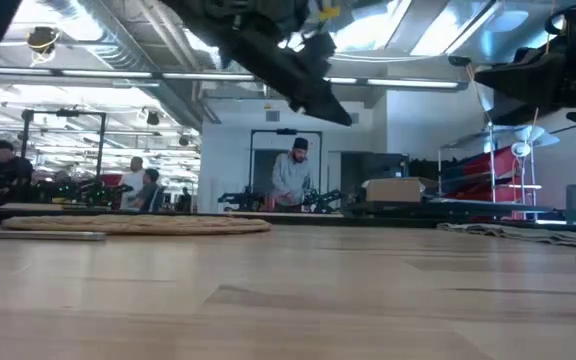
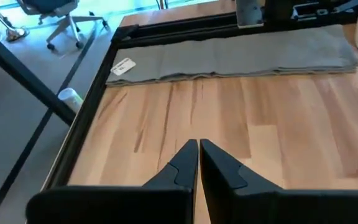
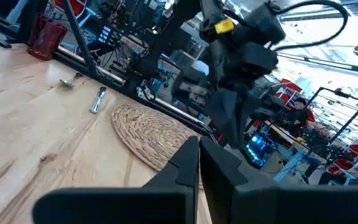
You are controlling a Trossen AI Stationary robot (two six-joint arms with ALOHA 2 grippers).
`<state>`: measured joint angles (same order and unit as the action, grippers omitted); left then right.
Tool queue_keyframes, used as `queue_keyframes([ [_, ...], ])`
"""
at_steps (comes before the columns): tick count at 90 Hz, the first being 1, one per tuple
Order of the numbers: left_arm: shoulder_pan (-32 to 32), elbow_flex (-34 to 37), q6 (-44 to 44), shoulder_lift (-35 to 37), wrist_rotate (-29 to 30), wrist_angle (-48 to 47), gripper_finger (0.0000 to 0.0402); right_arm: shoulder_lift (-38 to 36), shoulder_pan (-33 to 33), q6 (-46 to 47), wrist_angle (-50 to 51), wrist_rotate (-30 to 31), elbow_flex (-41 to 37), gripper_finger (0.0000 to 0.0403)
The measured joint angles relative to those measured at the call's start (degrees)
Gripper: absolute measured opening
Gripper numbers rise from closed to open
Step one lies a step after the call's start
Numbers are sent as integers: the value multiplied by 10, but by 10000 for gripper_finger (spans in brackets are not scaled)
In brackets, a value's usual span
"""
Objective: Set table place
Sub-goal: Fold the gray table napkin
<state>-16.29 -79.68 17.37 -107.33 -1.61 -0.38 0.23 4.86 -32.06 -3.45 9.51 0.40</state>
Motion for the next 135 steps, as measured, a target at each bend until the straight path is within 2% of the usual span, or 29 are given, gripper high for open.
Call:
queue_keyframes([
  [28,0,-92,-5,-82,-38,28,0,0,0,-77,-59,-2,22,0],
  [62,0,-203,-5,-191,-65,27,0,8,0,-133,-35,2,95,0],
  [74,0,-237,1,-221,-109,22,0,43,0,-132,58,61,156,0],
  [89,8,-276,25,-249,-113,24,0,134,0,-82,185,153,250,0],
  [102,20,-298,38,-268,-113,-6,0,243,0,4,326,201,340,0],
  [115,30,-298,46,-271,-110,-57,0,353,0,119,516,209,426,0],
  [123,36,-298,59,-260,-83,-116,0,415,0,191,613,209,460,0],
  [135,49,-298,86,-225,13,-217,0,484,0,281,717,195,471,0],
])
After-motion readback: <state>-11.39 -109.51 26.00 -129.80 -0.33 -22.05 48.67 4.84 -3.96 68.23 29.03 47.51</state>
